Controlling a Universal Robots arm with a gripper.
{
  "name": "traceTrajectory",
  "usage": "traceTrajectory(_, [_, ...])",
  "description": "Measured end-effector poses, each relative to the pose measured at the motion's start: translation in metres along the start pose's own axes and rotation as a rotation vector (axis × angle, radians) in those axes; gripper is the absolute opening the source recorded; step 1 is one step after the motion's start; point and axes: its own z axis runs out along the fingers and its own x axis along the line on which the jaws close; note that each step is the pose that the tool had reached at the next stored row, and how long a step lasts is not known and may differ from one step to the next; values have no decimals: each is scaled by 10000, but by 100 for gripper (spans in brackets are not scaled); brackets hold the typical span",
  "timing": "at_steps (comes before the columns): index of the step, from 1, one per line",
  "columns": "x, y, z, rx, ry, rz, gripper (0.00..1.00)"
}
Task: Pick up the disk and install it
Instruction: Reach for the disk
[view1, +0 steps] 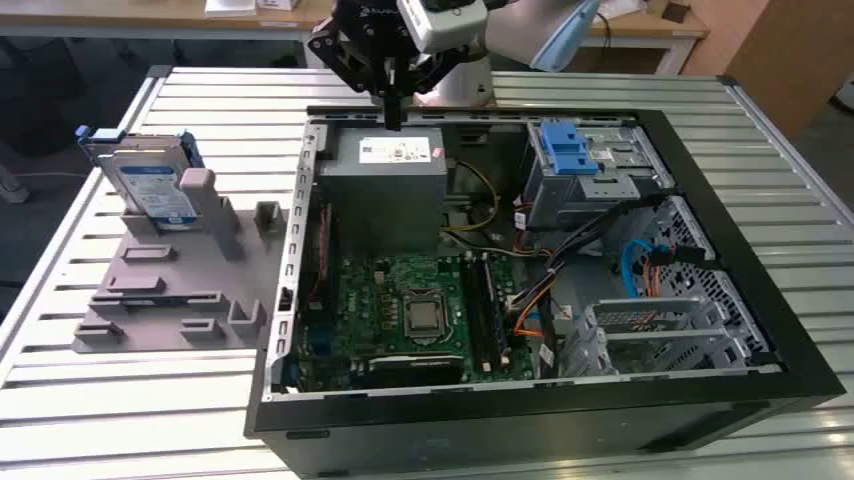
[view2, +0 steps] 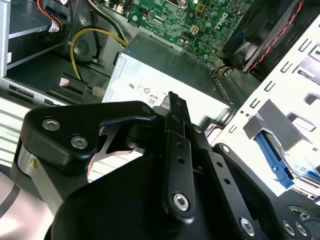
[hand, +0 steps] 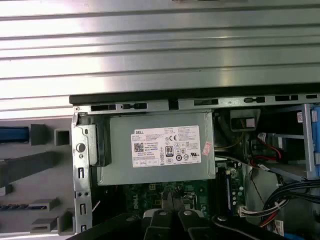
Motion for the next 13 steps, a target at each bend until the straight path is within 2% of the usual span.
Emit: traceTrajectory(13, [21, -2, 2, 0, 5, 1, 11])
